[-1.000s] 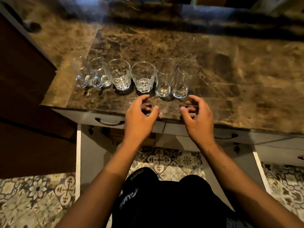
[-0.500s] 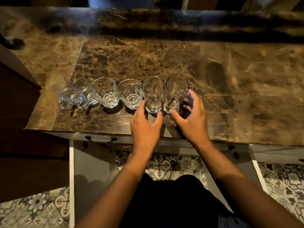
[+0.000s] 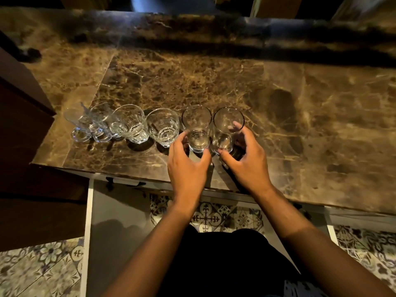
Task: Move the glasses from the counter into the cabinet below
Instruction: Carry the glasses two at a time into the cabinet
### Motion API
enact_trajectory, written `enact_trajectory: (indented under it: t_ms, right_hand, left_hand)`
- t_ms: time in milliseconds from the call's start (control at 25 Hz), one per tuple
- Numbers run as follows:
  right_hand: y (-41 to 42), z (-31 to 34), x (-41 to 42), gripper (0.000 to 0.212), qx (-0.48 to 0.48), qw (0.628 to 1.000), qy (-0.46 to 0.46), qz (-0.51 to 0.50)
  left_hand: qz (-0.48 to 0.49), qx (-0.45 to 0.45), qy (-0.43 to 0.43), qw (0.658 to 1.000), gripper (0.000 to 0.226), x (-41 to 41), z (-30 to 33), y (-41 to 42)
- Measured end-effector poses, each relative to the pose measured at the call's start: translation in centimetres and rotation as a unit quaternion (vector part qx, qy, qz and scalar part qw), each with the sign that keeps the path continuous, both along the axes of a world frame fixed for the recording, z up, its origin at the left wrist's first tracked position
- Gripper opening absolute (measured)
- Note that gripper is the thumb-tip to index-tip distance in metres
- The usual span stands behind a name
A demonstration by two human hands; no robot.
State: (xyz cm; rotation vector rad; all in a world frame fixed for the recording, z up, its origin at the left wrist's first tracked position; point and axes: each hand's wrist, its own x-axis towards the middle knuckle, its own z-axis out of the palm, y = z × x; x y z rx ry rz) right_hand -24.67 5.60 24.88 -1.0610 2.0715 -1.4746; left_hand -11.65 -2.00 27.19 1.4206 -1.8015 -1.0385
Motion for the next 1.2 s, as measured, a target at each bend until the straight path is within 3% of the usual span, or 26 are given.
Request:
enact_trajectory:
  t_ms: [320, 1200]
  right_hand:
    - [0.9, 0.2, -1.2, 0.067, 0.012, 1.000, 0.017, -0.017]
    - [2.5, 1.1, -1.5, 0.066, 0.026, 0.999, 0.026, -0.035]
  left_hand:
    - [-0.010, -0.029, -0.027, 0.999, 0.058, -1.4, -0.4, -0.6]
    - [0.019, -0.035, 0.028, 0.999, 0.050, -2.1, -0.4, 0.1]
